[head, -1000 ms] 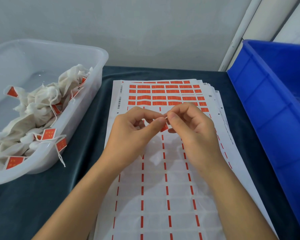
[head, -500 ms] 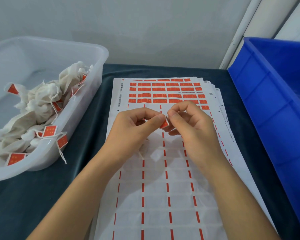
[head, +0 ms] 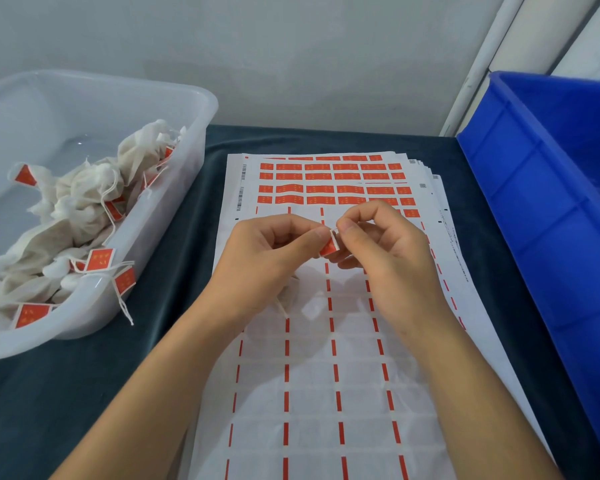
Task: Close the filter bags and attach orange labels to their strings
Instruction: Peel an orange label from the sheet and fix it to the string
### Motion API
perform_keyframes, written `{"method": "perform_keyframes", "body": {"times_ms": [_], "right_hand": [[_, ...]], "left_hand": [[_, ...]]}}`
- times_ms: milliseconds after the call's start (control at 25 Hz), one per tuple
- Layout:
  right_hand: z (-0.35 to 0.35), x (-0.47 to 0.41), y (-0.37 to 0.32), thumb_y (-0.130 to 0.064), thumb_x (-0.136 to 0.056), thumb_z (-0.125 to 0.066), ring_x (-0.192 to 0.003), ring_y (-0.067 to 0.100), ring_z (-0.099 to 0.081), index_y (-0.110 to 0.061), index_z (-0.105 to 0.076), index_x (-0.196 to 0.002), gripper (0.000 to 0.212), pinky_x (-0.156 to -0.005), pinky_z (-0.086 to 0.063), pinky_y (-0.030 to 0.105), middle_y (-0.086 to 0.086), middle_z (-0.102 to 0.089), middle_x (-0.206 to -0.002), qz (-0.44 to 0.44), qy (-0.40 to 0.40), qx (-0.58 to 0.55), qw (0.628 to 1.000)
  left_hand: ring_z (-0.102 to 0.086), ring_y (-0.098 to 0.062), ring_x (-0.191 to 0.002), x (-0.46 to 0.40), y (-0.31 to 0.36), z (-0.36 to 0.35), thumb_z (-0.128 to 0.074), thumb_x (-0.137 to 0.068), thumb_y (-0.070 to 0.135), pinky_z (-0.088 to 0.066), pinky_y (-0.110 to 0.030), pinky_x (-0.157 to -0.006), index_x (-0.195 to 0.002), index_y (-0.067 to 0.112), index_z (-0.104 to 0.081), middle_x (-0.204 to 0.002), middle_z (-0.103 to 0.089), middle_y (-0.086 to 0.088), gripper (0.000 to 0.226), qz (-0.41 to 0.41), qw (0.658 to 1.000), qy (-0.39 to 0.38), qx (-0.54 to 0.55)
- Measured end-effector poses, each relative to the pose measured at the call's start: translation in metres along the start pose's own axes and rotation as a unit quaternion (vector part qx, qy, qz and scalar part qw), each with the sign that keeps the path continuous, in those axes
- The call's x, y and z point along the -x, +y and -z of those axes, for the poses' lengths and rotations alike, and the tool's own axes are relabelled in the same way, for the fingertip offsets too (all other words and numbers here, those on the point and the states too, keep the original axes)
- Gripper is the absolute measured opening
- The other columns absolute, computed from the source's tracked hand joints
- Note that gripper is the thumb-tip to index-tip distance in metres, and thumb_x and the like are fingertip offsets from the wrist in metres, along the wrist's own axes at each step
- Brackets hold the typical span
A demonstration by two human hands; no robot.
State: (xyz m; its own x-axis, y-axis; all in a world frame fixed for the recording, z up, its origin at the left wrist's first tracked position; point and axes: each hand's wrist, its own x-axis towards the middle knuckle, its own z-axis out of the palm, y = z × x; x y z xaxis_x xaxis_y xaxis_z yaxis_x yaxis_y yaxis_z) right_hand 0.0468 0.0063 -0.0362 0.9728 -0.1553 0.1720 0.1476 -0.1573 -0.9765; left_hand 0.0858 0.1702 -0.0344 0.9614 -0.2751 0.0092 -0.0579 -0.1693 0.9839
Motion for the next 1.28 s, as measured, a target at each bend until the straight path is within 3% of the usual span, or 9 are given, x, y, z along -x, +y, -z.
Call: {"method": "perform_keyframes", "body": {"times_ms": [1280], "right_hand": [[0.0021, 0.0022, -0.0017, -0.015, -0.102, -0.064, -0.085, 0.013, -0.076, -0.016, -0.067, -0.107, 0.006, -0.073, -0.059, 0.019, -0.004, -0.076, -0.087, 0.000, -0.021, -0.021, 1.000]], "left_hand": [[-0.073, -0.003, -0.076, 0.0033, 0.0026, -0.0001, -0.072, -0.096, 0.027, -0.051, -0.009, -0.064, -0.086, 0.024, -0.083, -0.082, -0.079, 0.008, 0.016, 0.003, 1.000, 0.017, 0.008]]}}
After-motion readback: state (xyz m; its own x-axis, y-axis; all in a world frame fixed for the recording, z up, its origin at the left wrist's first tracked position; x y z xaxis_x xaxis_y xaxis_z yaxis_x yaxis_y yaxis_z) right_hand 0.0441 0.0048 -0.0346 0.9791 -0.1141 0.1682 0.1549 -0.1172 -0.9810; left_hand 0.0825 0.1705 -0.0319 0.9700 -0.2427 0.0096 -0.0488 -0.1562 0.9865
